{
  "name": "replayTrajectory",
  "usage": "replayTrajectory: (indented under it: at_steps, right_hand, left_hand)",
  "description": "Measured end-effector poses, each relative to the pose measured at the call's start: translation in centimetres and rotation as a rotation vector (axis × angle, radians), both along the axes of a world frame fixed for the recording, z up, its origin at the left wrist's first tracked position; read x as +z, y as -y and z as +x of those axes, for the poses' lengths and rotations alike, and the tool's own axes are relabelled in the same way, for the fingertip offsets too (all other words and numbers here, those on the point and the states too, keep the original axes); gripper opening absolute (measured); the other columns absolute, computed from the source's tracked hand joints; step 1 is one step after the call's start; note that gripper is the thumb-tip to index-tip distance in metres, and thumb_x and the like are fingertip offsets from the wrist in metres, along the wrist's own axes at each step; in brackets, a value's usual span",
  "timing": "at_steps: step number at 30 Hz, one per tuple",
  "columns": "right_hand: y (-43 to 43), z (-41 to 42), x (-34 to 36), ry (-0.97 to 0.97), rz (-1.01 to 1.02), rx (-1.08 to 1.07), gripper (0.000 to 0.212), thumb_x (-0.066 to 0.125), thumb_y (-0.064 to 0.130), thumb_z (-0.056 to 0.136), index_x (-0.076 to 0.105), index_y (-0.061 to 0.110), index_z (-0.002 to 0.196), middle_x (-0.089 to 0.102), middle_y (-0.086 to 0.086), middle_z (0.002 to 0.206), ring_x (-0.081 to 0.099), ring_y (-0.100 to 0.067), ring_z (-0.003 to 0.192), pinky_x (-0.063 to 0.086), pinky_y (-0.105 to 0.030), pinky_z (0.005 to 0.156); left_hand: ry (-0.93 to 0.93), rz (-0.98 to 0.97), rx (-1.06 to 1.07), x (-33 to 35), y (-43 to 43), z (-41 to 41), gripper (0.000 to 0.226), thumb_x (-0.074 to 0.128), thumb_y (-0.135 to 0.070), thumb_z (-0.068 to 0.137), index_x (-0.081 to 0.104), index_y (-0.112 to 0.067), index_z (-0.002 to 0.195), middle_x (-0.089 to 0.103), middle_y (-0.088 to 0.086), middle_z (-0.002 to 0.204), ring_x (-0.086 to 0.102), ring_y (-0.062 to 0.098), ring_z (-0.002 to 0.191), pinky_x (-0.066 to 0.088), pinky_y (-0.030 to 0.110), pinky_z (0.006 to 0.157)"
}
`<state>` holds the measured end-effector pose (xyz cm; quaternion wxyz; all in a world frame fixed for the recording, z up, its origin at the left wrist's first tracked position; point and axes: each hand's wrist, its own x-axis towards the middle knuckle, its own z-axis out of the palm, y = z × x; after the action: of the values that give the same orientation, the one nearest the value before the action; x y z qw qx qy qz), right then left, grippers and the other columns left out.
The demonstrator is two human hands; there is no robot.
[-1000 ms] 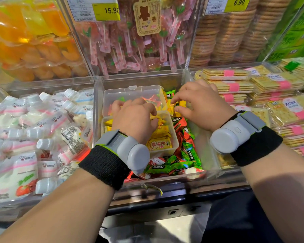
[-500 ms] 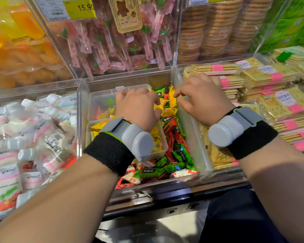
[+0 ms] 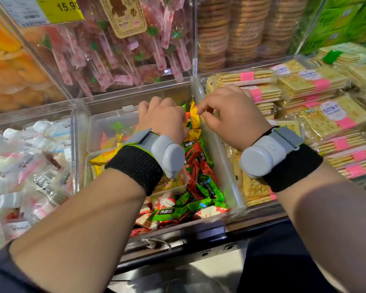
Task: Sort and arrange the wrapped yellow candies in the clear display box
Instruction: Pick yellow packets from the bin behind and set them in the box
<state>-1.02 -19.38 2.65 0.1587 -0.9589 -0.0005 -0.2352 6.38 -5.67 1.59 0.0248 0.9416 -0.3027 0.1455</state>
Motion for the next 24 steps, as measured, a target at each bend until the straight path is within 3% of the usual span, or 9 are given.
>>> replayTrajectory:
  at_steps: [9, 14, 24]
  right_hand:
    - [0.0, -0.2, -0.1, 0.023, 0.022, 0.013, 0.015, 0.056, 0.02, 0.083, 0.068, 0.023, 0.091, 0.061, 0.002, 0.096, 0.044, -0.022, 0.105, 0.023, -0.033, 0.09]
    - [0.1, -0.2, -0.2, 0.038, 0.027, 0.011, 0.014, 0.055, 0.02, 0.083, 0.068, 0.023, 0.09, 0.06, 0.002, 0.094, 0.044, -0.021, 0.103, 0.021, -0.031, 0.087]
    - [0.3, -0.1, -0.2, 0.007, 0.039, 0.001, 0.016, 0.054, 0.02, 0.084, 0.068, 0.025, 0.09, 0.052, 0.011, 0.087, 0.044, -0.02, 0.105, 0.022, -0.032, 0.089]
  left_hand:
    - [-0.033, 0.162, -0.012, -1.1, 2.6, -0.2, 0.021, 0.063, -0.048, 0.074, 0.064, -0.036, 0.091, 0.054, -0.003, 0.107, 0.037, 0.024, 0.113, 0.023, 0.041, 0.094]
    - [-0.019, 0.158, 0.002, -1.7, 2.9, -0.2, 0.021, 0.059, -0.054, 0.076, 0.064, -0.035, 0.082, 0.057, -0.006, 0.101, 0.04, 0.024, 0.109, 0.024, 0.041, 0.092]
    - [0.027, 0.033, -0.021, -1.6, 1.9, -1.0, 0.01, 0.059, -0.033, 0.077, 0.068, -0.03, 0.079, 0.064, -0.007, 0.097, 0.045, 0.023, 0.104, 0.022, 0.038, 0.094]
